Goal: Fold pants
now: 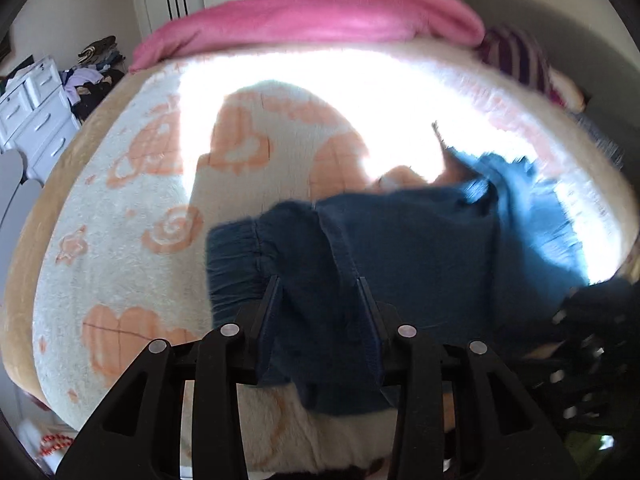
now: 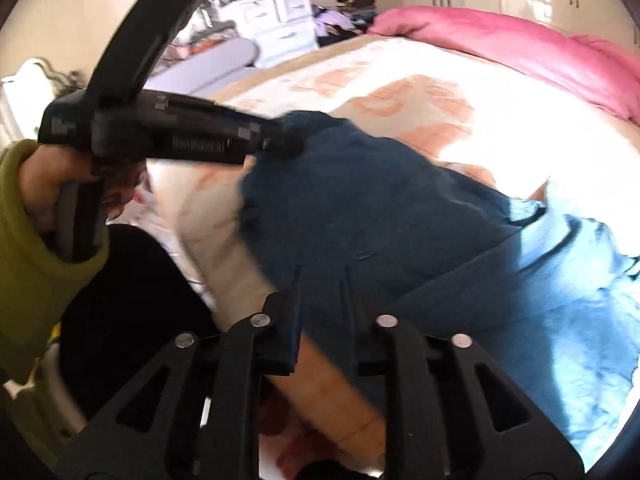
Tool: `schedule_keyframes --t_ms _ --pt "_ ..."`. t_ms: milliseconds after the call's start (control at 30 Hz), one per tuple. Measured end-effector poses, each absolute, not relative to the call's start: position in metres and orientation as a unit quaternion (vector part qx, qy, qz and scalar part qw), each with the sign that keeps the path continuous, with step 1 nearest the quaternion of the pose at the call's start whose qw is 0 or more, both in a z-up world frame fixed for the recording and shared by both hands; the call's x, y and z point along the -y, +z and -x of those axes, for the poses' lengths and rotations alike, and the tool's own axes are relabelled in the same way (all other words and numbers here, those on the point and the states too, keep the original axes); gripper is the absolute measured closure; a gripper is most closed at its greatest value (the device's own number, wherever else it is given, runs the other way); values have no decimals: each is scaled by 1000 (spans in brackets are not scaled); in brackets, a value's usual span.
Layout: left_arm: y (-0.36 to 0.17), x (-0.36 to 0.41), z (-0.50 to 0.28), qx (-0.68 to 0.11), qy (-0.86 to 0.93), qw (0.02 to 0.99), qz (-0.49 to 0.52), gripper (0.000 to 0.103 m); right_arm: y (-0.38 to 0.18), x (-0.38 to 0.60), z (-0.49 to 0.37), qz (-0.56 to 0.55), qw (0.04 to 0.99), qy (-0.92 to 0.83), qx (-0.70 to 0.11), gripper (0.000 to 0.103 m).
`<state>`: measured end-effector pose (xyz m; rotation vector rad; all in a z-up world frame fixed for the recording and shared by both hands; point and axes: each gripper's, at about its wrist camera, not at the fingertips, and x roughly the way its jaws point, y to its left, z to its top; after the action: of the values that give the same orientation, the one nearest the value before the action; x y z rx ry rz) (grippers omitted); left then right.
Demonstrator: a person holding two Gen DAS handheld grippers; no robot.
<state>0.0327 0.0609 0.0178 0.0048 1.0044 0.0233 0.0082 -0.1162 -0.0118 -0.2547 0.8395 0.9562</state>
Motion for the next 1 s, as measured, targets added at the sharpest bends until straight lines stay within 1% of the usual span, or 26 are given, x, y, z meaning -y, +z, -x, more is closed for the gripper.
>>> schedule_keyframes --t_ms 100,167,200,267,367,400,433,467,500,533,567,600,667,733,867,933,1000 --pt "-1 -60 -34 -510 15 860 -6 67 -30 109 -15 128 786 435 -420 88" --pt "-3 -63 -31 -515 12 857 -3 67 -43 104 -14 135 773 434 -443 87" --pt "-4 -65 -31 -516 11 856 -1 67 -49 103 -13 130 769 435 -450 85" --pt "-8 -67 -33 -520 10 854 1 67 -54 105 -15 115 768 438 -453 83" --pt "-6 -68 -32 -515 12 857 4 67 -48 114 -17 98 768 445 -451 83" --pt "-3 -69 -30 -509 12 861 6 67 -43 120 -16 93 771 446 -444 81" --pt "2 -70 -27 -498 11 867 11 67 -35 128 -16 87 778 446 -434 74" --pt "8 -68 -23 -486 10 874 14 67 -28 135 -18 79 784 444 -426 70" --pt "16 -67 -18 -472 10 881 19 65 -21 145 -20 69 793 437 -419 66" --pt "21 -66 -14 -464 10 885 25 55 -15 154 -23 61 802 427 -414 66" --pt "29 -65 -8 -450 7 892 37 50 -11 162 -26 55 808 418 -411 65" --pt "34 -63 -4 -440 4 897 42 47 -6 170 -29 48 815 410 -407 63" --pt "46 -57 3 -421 -7 906 47 46 0 184 -37 35 828 388 -403 59" --pt "56 -48 6 -409 -18 911 49 39 4 198 -43 26 841 366 -399 54" --pt "61 -26 3 -403 -54 912 47 38 8 224 -50 6 858 327 -395 47" --pt "59 -16 0 -408 -71 909 49 38 7 236 -54 -3 864 311 -395 42" --pt "54 -4 -5 -414 -95 904 54 38 9 246 -58 -9 870 296 -395 40"
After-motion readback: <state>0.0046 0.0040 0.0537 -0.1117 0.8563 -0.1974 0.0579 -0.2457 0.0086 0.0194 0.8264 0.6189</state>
